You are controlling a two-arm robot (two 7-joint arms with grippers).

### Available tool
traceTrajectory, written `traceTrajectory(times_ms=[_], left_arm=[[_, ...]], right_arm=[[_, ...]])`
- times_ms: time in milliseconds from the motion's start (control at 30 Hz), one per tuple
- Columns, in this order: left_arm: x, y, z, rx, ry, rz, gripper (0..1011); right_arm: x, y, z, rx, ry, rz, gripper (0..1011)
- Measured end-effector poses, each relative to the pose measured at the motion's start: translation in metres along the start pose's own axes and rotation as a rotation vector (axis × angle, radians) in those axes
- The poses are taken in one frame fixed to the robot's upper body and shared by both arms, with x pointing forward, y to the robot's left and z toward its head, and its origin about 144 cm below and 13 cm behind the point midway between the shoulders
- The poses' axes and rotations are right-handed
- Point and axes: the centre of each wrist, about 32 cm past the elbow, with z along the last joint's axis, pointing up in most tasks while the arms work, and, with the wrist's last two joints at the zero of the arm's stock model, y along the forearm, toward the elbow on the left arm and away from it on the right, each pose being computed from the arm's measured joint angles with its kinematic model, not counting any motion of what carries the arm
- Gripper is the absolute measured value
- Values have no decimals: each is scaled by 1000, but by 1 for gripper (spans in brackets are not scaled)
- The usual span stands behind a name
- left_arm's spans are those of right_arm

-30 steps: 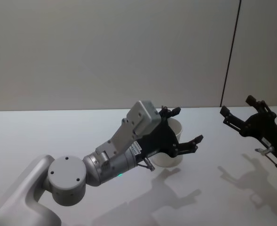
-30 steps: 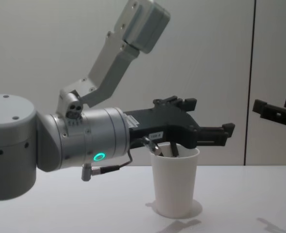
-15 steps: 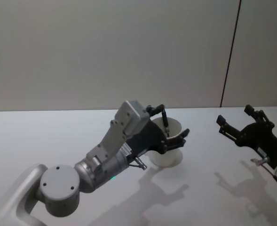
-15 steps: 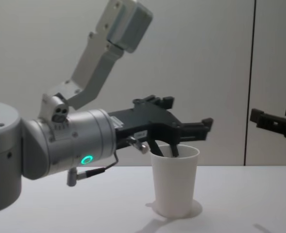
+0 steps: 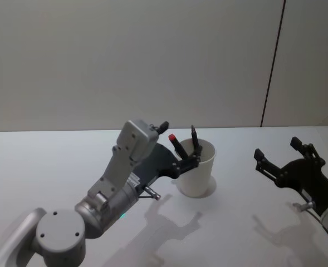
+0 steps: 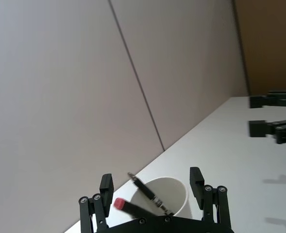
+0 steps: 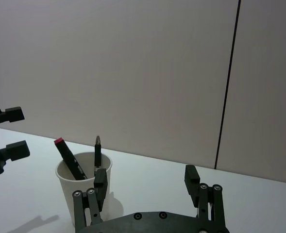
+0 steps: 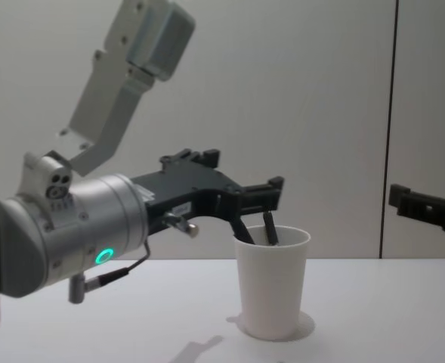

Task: Place the pen into the pen holder.

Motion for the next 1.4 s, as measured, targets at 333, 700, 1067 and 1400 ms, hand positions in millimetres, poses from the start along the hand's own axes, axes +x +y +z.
traceTrajectory(times_ms=[333, 700, 1067, 1400], left_arm=[[-6, 15, 0, 23, 19, 115, 1003], [-11, 28, 2, 42, 31, 205, 1003], [-11, 28, 2, 44, 32, 210, 1003], [-11, 28, 2, 44, 32, 211, 1003]], right_arm=[[-16, -12, 6, -20, -13, -37, 1001], [-17, -13, 7, -21, -14, -40, 1001], [-17, -13, 7, -21, -14, -40, 1001], [-17, -13, 7, -20, -14, -40, 1001]])
